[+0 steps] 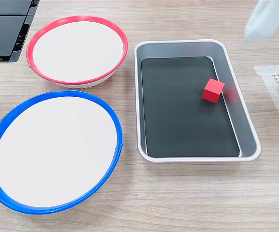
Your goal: Move a red block from tray to red dish
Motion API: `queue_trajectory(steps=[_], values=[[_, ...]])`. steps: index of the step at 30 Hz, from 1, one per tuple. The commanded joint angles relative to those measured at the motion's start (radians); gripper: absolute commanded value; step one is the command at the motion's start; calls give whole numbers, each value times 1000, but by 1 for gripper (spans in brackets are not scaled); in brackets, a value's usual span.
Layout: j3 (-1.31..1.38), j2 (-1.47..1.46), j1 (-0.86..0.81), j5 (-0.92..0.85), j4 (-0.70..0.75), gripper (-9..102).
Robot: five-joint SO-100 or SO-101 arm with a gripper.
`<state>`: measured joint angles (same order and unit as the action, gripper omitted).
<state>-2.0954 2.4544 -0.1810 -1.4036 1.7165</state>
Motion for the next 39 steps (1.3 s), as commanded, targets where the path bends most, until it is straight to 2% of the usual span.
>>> queue_trajectory(steps=[1, 3, 4, 6, 14, 26, 39], values=[[0, -103, -61, -80, -101, 0], [-23, -172, -94, -149, -156, 4], [-32, -267, -120, -261, -204, 10], [-32, -351, -132, -376, -222, 18], [-71, -517, -123, -448, -290, 28], [-187, -568, -98, -374, -459, 26], [-229, -555, -80, -308, -503, 8]])
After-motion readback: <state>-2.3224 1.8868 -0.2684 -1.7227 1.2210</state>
